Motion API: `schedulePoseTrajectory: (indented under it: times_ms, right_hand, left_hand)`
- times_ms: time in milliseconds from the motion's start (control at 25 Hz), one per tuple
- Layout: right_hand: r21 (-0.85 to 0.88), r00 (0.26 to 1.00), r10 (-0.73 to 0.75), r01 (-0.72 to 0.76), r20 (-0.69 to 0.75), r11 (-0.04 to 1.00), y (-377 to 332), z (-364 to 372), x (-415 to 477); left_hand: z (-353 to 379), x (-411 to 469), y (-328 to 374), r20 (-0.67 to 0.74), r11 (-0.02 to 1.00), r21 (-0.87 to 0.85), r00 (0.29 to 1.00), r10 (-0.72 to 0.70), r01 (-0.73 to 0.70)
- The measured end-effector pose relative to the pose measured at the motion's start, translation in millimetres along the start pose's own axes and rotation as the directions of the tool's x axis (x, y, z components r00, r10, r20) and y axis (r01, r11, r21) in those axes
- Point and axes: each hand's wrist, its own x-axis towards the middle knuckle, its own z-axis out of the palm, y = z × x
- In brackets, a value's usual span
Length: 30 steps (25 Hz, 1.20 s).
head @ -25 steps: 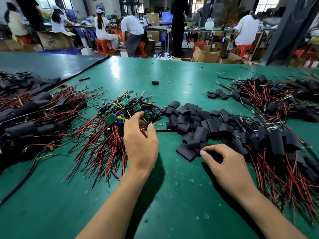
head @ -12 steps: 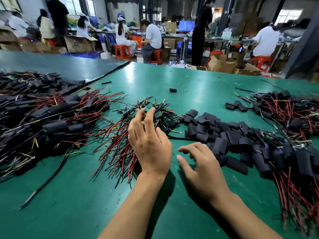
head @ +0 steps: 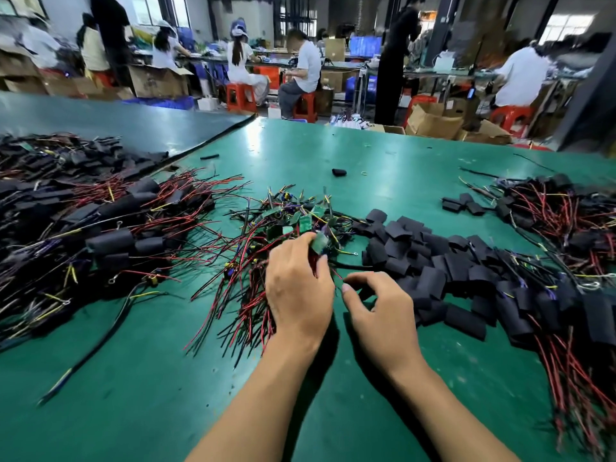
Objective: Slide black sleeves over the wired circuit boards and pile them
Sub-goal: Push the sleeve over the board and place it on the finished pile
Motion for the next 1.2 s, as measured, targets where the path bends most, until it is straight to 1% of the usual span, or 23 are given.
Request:
schedulePoseTrajectory:
  times_ms: [120, 200, 240, 320, 360, 400, 440, 520, 560, 600, 640, 680, 720, 760, 800, 840, 880, 920, 960, 1040, 1080, 1160, 1200]
  right_hand:
    - [0.079, 0.992, 0.095, -0.089, -0.081, 0.993, 2.7, -5.3, 2.6]
    - [0.129, 0.980, 0.143, -0.126, -0.139, 0.984, 2.4, -8.7, 1.9]
    - [0.143, 0.976, 0.142, -0.119, -0.165, 0.983, 2.3, -10.7, 0.1]
    - [0.128, 0.975, 0.088, -0.063, -0.202, 0.990, 2.5, -18.4, -5.0]
    - [0.083, 0.980, 0.043, -0.027, -0.195, 0.996, 5.8, -25.8, -8.0]
    - [-0.019, 0.988, -0.014, 0.012, -0.157, 1.000, 11.0, -33.5, -10.6]
    - [-0.190, 0.994, -0.072, 0.055, -0.086, 0.980, 17.8, -43.8, -13.1]
    - [-0.508, 0.990, -0.116, 0.143, 0.085, 0.850, 33.6, -62.1, -16.8]
    - [-0.571, 0.987, -0.085, 0.149, 0.138, 0.808, 39.2, -70.0, -18.5]
    - [-0.586, 0.985, -0.045, 0.134, 0.165, 0.799, 42.1, -76.6, -20.3]
    - [-0.577, 0.985, -0.017, 0.116, 0.173, 0.809, 44.0, -81.7, -22.7]
    - [-0.561, 0.984, -0.001, 0.102, 0.177, 0.821, 46.3, -85.9, -25.4]
    - [-0.549, 0.984, -0.002, 0.101, 0.180, 0.830, 48.5, -88.9, -27.9]
    - [-0.541, 0.984, -0.014, 0.110, 0.180, 0.834, 50.8, -91.0, -29.9]
    - [-0.536, 0.984, -0.024, 0.116, 0.176, 0.836, 52.8, -92.5, -30.9]
    - [-0.536, 0.984, -0.028, 0.120, 0.176, 0.836, 53.8, -93.6, -31.3]
    - [-0.542, 0.982, -0.027, 0.126, 0.186, 0.831, 53.5, -93.7, -30.7]
    - [-0.559, 0.977, -0.020, 0.137, 0.210, 0.818, 52.6, -93.0, -29.3]
    - [-0.579, 0.969, -0.005, 0.150, 0.245, 0.801, 51.8, -91.7, -27.5]
    - [-0.597, 0.953, 0.025, 0.169, 0.303, 0.785, 50.7, -90.2, -25.2]
    - [-0.582, 0.953, 0.025, 0.165, 0.303, 0.796, 49.9, -90.4, -25.1]
    - [-0.545, 0.958, -0.003, 0.166, 0.287, 0.822, 48.0, -92.6, -26.9]
    - [-0.536, 0.959, -0.025, 0.179, 0.282, 0.825, 47.3, -94.1, -29.0]
  left_hand:
    - [2.2, -10.4, 14.6, 0.111, 1.000, 0.006, 0.994, 0.007, -0.008]
    - [1.4, -14.3, 17.5, 0.256, 0.972, 0.223, 0.967, 0.009, -0.068]
    - [1.7, -15.8, 17.8, 0.348, 0.922, 0.361, 0.937, 0.007, -0.141]
    - [2.6, -18.9, 19.2, 0.465, 0.822, 0.517, 0.885, -0.033, -0.241]
    - [3.0, -20.0, 21.3, 0.476, 0.800, 0.541, 0.879, -0.038, -0.259]
    - [2.1, -20.8, 23.3, 0.458, 0.804, 0.533, 0.889, -0.014, -0.262]
    - [2.6, -21.4, 27.3, 0.424, 0.835, 0.488, 0.905, 0.026, -0.252]
    - [2.8, -23.3, 34.9, 0.352, 0.951, 0.277, 0.936, 0.029, -0.134]
    - [2.9, -24.5, 37.1, 0.344, 0.991, 0.130, 0.939, -0.027, -0.019]
    - [2.9, -24.9, 38.7, 0.350, 0.994, 0.000, 0.931, -0.101, 0.108]
    - [2.7, -23.6, 39.6, 0.370, 0.963, -0.120, 0.911, -0.183, 0.242]
    - [2.4, -20.5, 40.4, 0.418, 0.882, -0.240, 0.863, -0.283, 0.405]
    - [1.6, -16.2, 41.1, 0.503, 0.740, -0.343, 0.778, -0.376, 0.579]
    - [-0.3, -12.6, 42.5, 0.619, 0.548, -0.412, 0.664, -0.419, 0.729]
    - [-2.8, -9.7, 44.0, 0.730, 0.347, -0.443, 0.558, -0.395, 0.826]
    - [-4.6, -7.4, 44.6, 0.805, 0.184, -0.452, 0.488, -0.337, 0.873]
    - [-5.6, -6.2, 44.4, 0.848, 0.075, -0.451, 0.453, -0.277, 0.890]
    - [-6.2, -5.5, 43.3, 0.873, 0.023, -0.445, 0.440, -0.213, 0.895]
    - [-6.2, -5.6, 42.0, 0.887, 0.027, -0.438, 0.437, -0.150, 0.899]
    - [-4.8, -7.4, 40.5, 0.895, 0.138, -0.429, 0.441, -0.072, 0.893]
    - [-2.7, -9.1, 40.1, 0.889, 0.225, -0.430, 0.453, -0.064, 0.874]
    - [3.1, -13.7, 38.1, 0.859, 0.391, -0.422, 0.499, -0.116, 0.818]
    - [5.0, -15.7, 36.7, 0.839, 0.431, -0.419, 0.522, -0.152, 0.799]
